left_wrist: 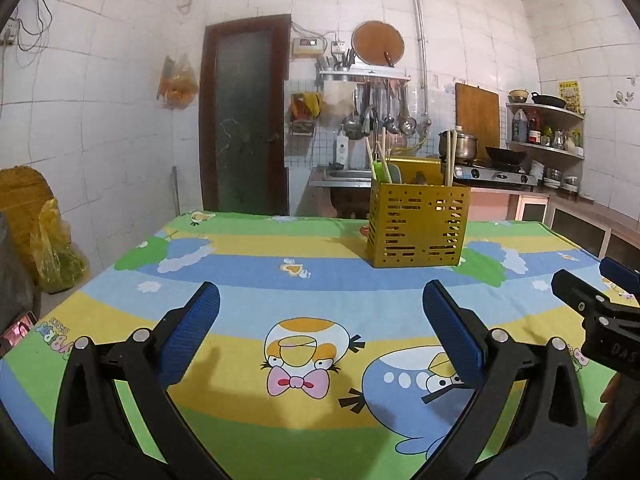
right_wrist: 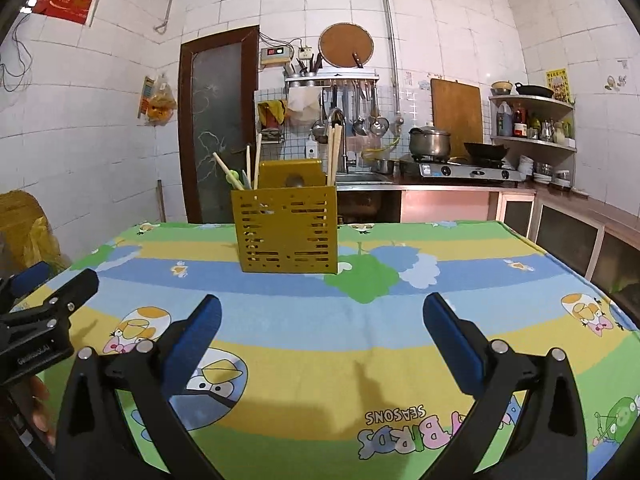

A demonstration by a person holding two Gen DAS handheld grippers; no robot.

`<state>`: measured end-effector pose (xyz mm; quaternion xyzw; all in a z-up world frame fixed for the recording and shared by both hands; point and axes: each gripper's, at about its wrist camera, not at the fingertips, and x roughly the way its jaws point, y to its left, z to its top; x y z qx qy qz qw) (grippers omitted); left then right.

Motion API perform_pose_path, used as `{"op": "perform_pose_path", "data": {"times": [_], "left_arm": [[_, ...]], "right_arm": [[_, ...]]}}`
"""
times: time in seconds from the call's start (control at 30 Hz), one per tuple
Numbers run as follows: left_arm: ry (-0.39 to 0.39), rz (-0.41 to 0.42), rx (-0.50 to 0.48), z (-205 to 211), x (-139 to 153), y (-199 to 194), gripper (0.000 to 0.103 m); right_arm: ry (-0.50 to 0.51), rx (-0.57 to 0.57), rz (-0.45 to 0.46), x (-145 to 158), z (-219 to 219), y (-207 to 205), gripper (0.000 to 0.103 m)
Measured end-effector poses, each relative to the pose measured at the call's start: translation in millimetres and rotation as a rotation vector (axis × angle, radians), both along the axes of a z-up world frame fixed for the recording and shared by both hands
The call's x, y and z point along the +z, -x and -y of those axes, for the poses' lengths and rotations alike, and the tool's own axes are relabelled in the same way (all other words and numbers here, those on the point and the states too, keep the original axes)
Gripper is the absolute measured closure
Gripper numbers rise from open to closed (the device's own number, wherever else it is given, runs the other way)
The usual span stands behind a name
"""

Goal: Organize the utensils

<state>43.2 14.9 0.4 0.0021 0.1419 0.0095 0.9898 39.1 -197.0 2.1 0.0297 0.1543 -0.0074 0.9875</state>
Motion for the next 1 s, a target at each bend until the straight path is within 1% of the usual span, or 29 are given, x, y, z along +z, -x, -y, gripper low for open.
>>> {"op": "perform_pose_path", "data": {"times": [0.1,0.33,0.47,0.7,1.0], "left_arm": [[-0.005,0.014,0.002,2.2,2.0,2.2,0.005],[-0.008,0.016,0.017,2.1,2.3,3.7,0.005],[-0.004,0.016,0.017,1.1,2.6,3.9,0.005],[0.004,0.016,0.021,-0.2,3.4,3.7,0.005],[0.022,0.014,0.015,-3.8,4.5,4.1,0.005]], "right_arm": [[-0.007,-0.006,-0.005,-0.5,1.7,-0.4,0.005],[0.003,-0.021,0.004,-0.2,0.4,1.7,0.005],[0.003,-0.037,0.006,0.3,1.9,2.3,0.005],[0.035,-0.048,0.026,1.9,-2.1,7.3,0.005],[0.035,-0.057,0.033,2.5,0.0,10.1,0.005]]}}
